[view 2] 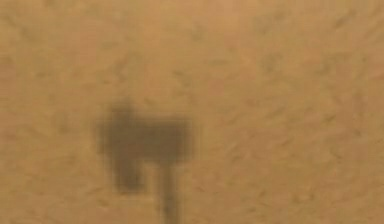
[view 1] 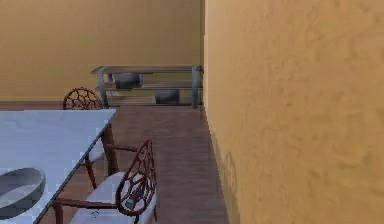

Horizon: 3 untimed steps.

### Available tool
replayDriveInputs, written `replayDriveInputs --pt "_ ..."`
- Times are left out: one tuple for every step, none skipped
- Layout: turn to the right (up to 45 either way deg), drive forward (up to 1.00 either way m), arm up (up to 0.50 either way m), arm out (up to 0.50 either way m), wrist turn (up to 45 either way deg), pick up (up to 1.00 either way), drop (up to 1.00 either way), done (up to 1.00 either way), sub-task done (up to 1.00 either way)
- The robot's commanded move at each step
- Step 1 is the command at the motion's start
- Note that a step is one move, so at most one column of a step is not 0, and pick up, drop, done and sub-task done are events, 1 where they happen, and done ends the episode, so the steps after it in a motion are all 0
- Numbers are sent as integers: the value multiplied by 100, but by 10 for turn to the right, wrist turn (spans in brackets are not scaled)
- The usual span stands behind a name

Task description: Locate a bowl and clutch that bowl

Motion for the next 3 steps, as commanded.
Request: replayDriveInputs --pt "0 55 0 0 0 0 0 0 0" --pt "-450 0 0 0 0 0 0 0 0" --pt "-180 0 0 0 0 0 0 0 0"
